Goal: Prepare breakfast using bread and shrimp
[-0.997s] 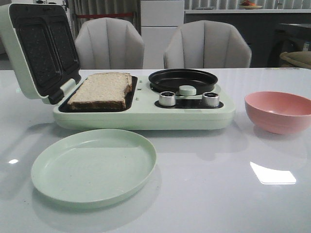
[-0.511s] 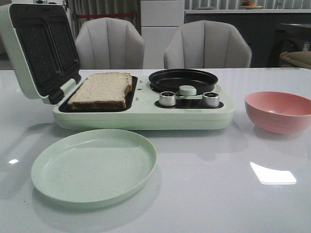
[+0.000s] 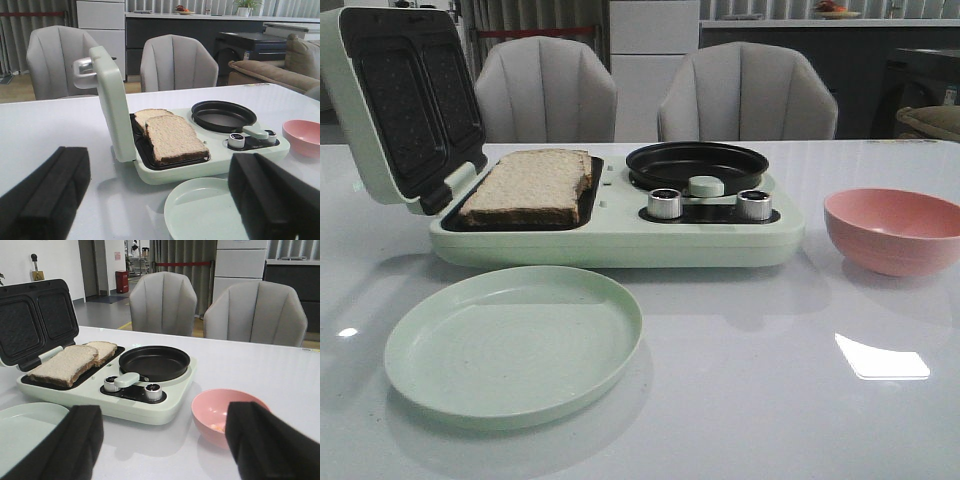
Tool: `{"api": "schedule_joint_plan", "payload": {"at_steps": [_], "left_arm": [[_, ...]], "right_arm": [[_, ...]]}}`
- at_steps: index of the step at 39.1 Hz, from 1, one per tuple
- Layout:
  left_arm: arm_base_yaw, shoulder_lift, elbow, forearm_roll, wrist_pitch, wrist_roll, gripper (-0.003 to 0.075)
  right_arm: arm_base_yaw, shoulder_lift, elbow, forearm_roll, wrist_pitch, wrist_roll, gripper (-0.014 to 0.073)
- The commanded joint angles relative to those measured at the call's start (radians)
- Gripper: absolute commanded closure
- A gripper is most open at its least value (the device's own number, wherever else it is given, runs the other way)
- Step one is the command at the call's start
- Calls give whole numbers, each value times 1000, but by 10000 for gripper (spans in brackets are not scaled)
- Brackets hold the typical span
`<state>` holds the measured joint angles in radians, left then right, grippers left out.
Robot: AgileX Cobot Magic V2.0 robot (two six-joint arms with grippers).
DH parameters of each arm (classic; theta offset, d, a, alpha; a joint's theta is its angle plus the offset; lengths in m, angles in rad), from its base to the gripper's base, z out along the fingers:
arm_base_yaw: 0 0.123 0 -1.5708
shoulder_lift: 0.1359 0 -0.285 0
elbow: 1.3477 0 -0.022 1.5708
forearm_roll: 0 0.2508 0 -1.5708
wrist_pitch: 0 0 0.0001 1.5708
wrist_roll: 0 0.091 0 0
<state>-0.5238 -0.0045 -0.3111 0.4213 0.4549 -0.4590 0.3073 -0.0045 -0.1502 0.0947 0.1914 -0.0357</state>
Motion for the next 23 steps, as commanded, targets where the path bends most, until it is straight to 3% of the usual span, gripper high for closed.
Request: {"api": "schedule_joint_plan", "payload": {"at_steps": [1, 10, 18, 23], "left_arm": [[1, -15, -28, 1, -68, -11, 102], [1, -15, -28, -1, -72, -11, 102], [1, -13, -27, -106, -53, -11, 102], [1, 4, -51, -101, -112, -11, 102]], "right_arm": [[-4, 12, -27, -3, -77, -2, -9], [-4, 12, -27, -3, -77, -2, -9], [-4, 12, -27, -3, -77, -2, -9], [-4, 12, -27, -3, -77, -2, -9]]}}
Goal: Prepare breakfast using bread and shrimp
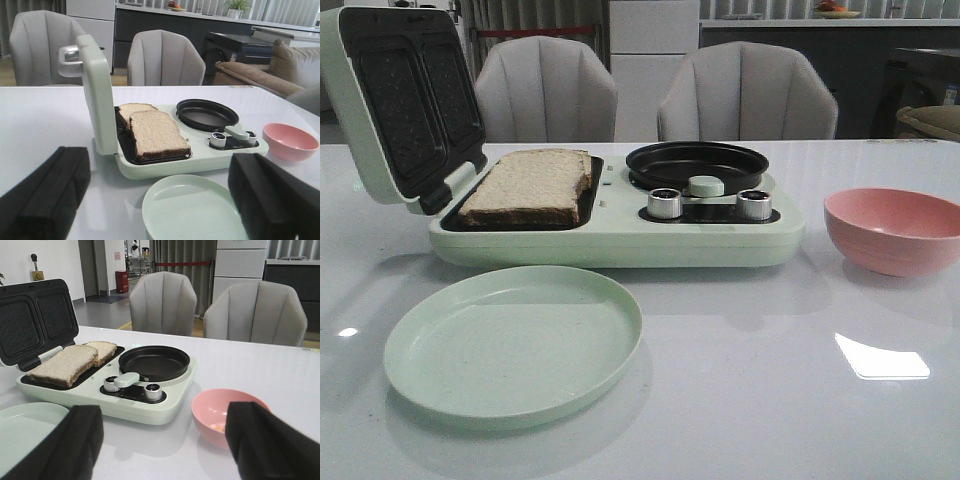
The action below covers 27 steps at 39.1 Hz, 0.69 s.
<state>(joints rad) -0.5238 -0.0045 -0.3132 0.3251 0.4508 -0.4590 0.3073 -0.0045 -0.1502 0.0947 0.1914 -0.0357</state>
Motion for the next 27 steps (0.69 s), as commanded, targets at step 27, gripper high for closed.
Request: {"api": "schedule_joint_plan", "payload": {"at_steps": [27], "left_arm": [[1, 804, -631, -15, -88, -11, 102]], "right_arm": [[-4, 12, -27, -3, -77, -2, -9]]}}
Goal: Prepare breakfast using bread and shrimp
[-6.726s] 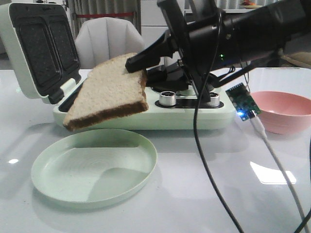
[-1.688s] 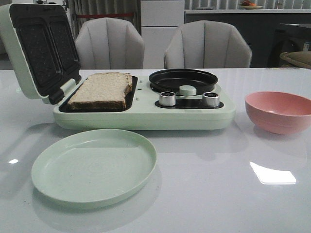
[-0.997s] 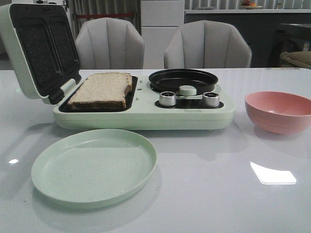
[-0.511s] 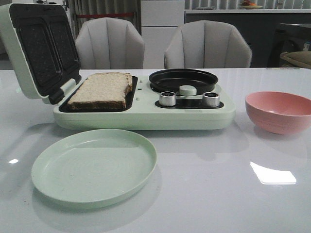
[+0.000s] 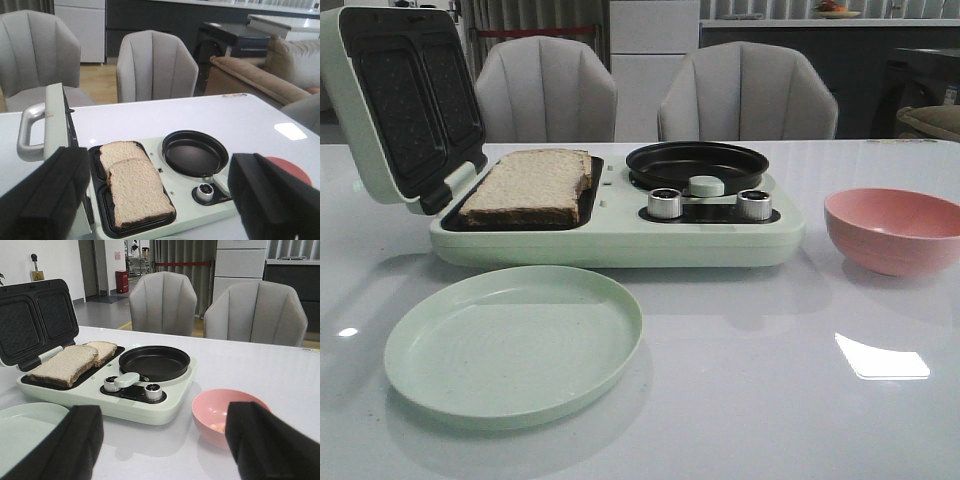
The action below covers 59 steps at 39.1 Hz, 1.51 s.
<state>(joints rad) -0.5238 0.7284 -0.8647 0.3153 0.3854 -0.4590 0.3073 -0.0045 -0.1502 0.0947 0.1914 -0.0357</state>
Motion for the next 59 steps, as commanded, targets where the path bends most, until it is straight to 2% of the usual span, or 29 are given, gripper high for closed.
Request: {"api": "schedule_joint_plan", "payload": {"at_steps": [1, 8, 18, 29, 38, 46, 54, 59], "left_arm": [[1, 91, -95, -5, -2, -11, 102], [40, 224, -196, -3, 66, -11, 102], [190, 299, -284, -89, 62, -11, 102], [333, 417, -398, -132, 163, 28, 103], [436, 516, -486, -235, 173, 50, 158], [507, 608, -566, -290, 224, 52, 158], [548, 680, -601, -407, 189, 74, 158], [578, 725, -604, -605, 161, 164, 158]], "right_arm": [[-4, 12, -27, -3, -77, -2, -9], [-4, 12, -27, -3, -77, -2, -9], [-4, 12, -27, -3, -77, -2, -9], [-4, 12, -27, -3, -77, -2, -9], [-4, 12, -27, -3, -77, -2, -9], [-4, 12, -27, -3, -77, -2, -9], [-4, 12, -27, -3, -77, -2, -9], [-4, 12, -27, -3, -77, -2, -9]]}}
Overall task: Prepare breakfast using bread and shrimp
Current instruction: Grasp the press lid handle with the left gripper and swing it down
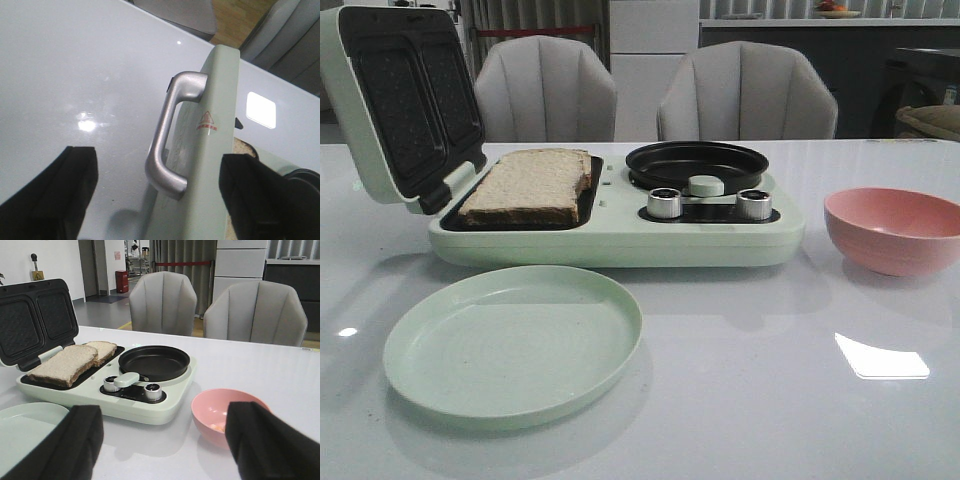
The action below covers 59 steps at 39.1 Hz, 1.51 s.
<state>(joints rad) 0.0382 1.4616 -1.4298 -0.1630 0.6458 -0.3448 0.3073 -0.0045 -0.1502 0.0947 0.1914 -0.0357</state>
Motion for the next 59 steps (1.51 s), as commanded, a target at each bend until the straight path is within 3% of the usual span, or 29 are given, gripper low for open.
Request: {"api": "schedule_joint_plan", "payload": {"at_steps": [1, 19, 40, 51, 59], "left_arm": [[24, 1, -39, -182, -103, 74, 158], [146, 158, -39, -816, -39, 523, 158], [152, 278, -39, -916, 62, 624, 162], [141, 278, -39, -1084, 140, 799, 346], [91, 278, -39, -1093, 199, 862, 368]], "right_arm": [[-4, 12, -27, -3, -77, -2, -9], [-4, 12, -27, -3, -77, -2, -9], [-4, 12, -27, -3, -77, -2, -9], [-4, 12, -27, -3, -77, -2, -9], [-4, 12, -27, -3, -77, -2, -9]]}}
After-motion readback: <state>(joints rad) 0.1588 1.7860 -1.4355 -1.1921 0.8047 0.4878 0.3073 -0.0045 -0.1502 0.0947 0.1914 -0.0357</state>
